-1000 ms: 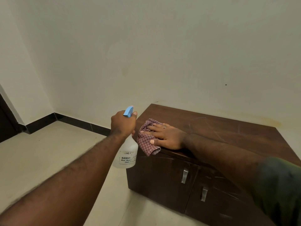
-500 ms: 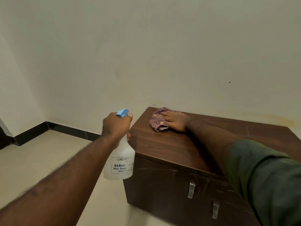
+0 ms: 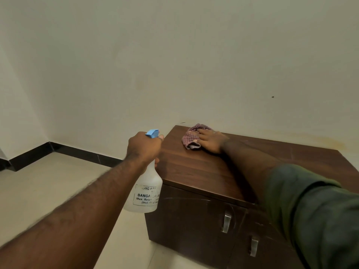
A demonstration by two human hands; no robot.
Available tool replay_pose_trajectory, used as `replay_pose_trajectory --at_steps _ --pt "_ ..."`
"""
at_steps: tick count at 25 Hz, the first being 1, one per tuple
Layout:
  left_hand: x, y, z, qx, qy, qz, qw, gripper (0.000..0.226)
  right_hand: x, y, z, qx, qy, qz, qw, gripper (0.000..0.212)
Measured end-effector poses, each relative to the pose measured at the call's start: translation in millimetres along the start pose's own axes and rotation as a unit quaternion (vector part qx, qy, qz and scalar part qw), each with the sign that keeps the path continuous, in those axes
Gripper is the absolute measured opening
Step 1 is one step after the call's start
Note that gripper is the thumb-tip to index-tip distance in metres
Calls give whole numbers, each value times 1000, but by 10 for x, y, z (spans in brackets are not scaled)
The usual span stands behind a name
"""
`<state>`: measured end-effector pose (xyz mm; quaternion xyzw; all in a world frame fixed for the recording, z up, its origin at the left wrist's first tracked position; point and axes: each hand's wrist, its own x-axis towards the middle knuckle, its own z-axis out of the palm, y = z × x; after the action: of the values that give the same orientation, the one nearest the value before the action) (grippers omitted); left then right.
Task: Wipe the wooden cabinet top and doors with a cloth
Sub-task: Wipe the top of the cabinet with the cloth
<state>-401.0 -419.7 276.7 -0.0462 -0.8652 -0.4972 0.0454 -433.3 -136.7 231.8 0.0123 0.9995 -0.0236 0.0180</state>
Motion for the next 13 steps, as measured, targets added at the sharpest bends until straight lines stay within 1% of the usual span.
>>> replay_pose_trajectory --at_steps 6,9,11,13 --pt "-122 151 63 39 -20 4 999 34 -871 -155 -8 -2 -4 -97 995 61" --pt "-159 277 80 47 -5 -8 999 32 -1270 -230 20 2 -32 -119 992 65" --pt "-175 419 101 27 15 1 1000 26 -1442 -222 45 -2 -41 -127 991 64" --pt "-191 550 146 -25 9 18 999 25 -1544 -232 46 -4 -42 -139 989 62"
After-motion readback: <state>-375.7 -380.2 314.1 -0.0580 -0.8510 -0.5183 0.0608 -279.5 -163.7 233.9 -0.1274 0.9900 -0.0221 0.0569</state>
